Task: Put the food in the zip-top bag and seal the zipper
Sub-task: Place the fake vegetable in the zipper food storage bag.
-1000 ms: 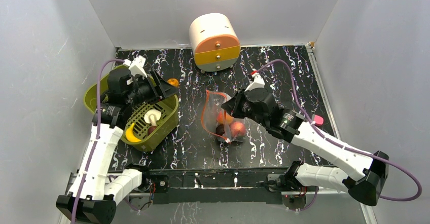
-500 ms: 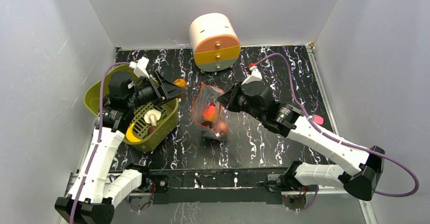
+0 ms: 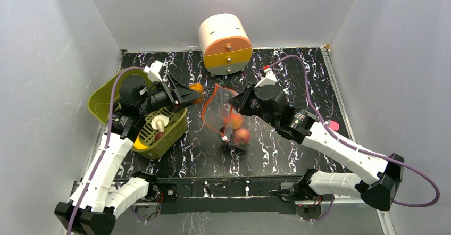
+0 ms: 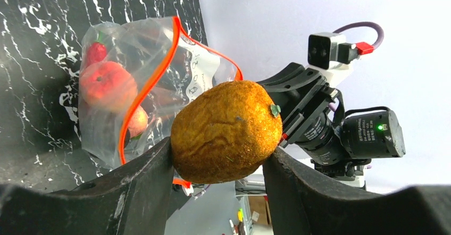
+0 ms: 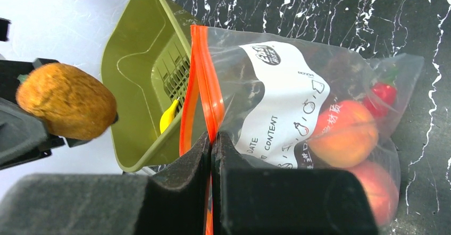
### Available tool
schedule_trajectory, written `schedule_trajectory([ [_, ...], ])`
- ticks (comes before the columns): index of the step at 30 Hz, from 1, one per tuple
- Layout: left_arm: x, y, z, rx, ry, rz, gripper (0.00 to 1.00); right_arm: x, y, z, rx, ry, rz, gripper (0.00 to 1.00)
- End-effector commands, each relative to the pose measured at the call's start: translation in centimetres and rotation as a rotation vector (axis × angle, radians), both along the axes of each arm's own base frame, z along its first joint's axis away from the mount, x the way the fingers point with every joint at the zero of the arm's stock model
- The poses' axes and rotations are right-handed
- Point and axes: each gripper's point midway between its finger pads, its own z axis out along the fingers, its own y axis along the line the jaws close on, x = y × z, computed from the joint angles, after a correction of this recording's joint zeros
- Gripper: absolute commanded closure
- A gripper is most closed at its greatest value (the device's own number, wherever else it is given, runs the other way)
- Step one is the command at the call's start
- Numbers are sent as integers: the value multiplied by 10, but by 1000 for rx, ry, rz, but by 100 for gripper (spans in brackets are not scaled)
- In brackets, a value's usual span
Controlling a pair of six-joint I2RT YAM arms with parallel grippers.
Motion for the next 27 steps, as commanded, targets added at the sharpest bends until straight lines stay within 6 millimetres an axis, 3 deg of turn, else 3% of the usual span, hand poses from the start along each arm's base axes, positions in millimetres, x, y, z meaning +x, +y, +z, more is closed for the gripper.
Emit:
schedule_trajectory([
  [1, -9, -13, -6, 7, 41, -47, 72, 9, 2, 44, 116, -101, -35, 100],
  [11, -22, -31, -43, 53, 92, -116, 72, 9, 5, 38, 119, -95, -26, 100],
  [16, -25, -48, -49, 70, 93, -166, 71, 9, 7, 32, 105, -92, -15, 100],
  [27, -19, -56, -66, 148, 110, -174, 58, 7, 6, 29, 110, -90, -11, 100],
])
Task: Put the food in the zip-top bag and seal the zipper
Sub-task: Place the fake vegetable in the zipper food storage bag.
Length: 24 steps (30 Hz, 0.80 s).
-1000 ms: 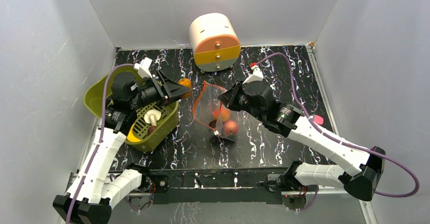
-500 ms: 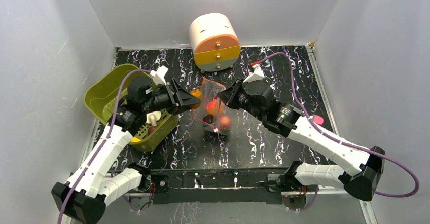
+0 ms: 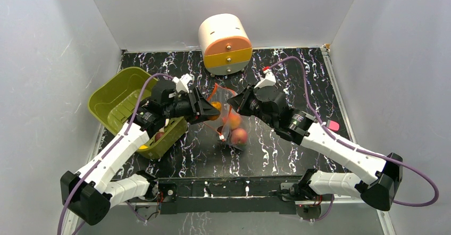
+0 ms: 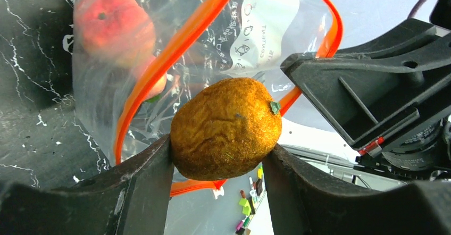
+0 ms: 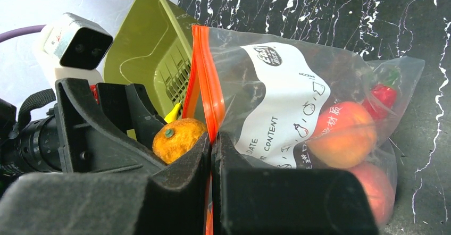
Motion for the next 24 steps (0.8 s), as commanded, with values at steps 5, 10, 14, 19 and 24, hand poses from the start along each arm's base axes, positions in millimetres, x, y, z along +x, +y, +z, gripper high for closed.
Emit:
schedule_trajectory([
  [5, 3, 2, 13, 21, -63, 17, 43, 2, 3, 29, 76, -69, 1, 100],
  [10, 5, 6, 18, 47, -108, 21, 26, 3, 3, 28, 70, -70, 1, 100],
  [14, 4, 9, 18, 66, -115, 17, 15, 2, 2, 28, 72, -71, 3, 100],
  [19, 1, 11, 22, 61, -132, 20, 18, 1, 1, 26, 68, -68, 2, 100],
  [24, 2, 18, 30, 104, -176, 23, 19, 0, -3, 24, 31, -79, 3, 100],
])
